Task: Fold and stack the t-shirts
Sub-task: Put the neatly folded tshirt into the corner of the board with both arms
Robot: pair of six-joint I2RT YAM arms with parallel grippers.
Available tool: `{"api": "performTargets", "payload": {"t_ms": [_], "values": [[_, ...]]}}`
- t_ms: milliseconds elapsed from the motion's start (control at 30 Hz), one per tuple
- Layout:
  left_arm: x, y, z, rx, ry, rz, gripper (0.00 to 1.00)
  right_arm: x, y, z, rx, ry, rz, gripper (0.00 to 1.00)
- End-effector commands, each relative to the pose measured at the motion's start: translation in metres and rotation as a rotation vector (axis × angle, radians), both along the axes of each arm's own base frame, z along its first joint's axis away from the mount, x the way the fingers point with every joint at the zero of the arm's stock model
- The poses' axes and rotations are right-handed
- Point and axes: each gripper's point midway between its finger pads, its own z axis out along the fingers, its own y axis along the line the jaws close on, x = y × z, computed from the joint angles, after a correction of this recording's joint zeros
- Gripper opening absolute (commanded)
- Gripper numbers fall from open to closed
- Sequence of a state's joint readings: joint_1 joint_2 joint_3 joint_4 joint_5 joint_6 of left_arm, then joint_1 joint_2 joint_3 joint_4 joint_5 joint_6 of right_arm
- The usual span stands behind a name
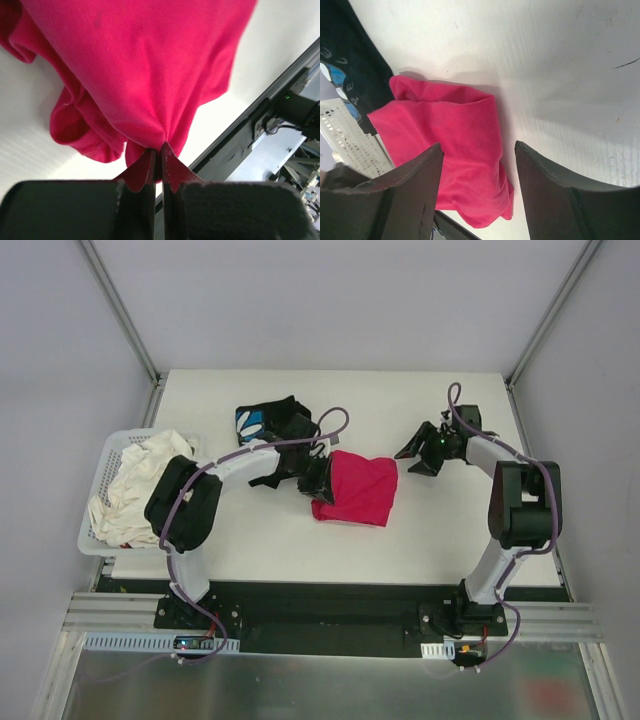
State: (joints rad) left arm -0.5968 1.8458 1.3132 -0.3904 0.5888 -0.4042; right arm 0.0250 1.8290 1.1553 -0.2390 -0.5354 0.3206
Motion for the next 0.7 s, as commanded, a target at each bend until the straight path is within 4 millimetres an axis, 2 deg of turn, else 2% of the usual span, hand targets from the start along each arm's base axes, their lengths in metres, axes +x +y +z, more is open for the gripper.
{"api": "performTargets", "payload": {"t_ms": [0,67,100,167,200,300,333,400,433,567,667], "values": [[-0.009,-0.004,-0.02,-0.004,-0.028,-0.037,0.01,0.0,0.002,0.051,0.005,-0.135,0.017,0.62],[-0.013,-0.006,-0.033,0.011,-0.01,-0.053,0.06,-0.002,0.0,0.06,0.003,-0.148,0.012,0.63],[-0.014,-0.006,-0.042,0.023,0.001,-0.054,0.07,-0.003,0.0,0.072,0.003,-0.178,0.013,0.63],[-0.013,-0.011,-0.043,0.02,0.002,-0.067,0.09,-0.006,0.0,0.079,0.002,-0.185,0.014,0.63],[-0.012,-0.012,-0.045,0.022,0.003,-0.07,0.23,-0.008,0.0,0.084,-0.001,-0.201,0.024,0.63],[-0.009,-0.016,-0.04,0.011,-0.018,-0.084,0.36,-0.015,-0.002,0.084,-0.011,-0.192,0.03,0.63],[-0.007,-0.018,-0.037,0.009,-0.035,-0.084,0.45,-0.017,-0.002,0.085,-0.014,-0.195,0.03,0.63],[-0.005,-0.017,-0.031,0.005,-0.058,-0.086,0.54,-0.021,-0.002,0.079,-0.016,-0.186,0.032,0.63],[-0.005,-0.017,-0.029,0.005,-0.064,-0.086,0.62,-0.021,-0.002,0.077,-0.015,-0.18,0.031,0.63],[-0.004,-0.011,-0.014,0.013,-0.111,-0.083,0.77,-0.026,-0.001,0.069,-0.016,-0.166,0.039,0.63],[0.002,-0.004,0.005,0.039,-0.18,-0.065,0.88,-0.027,-0.001,0.066,-0.019,-0.165,0.043,0.63]]}}
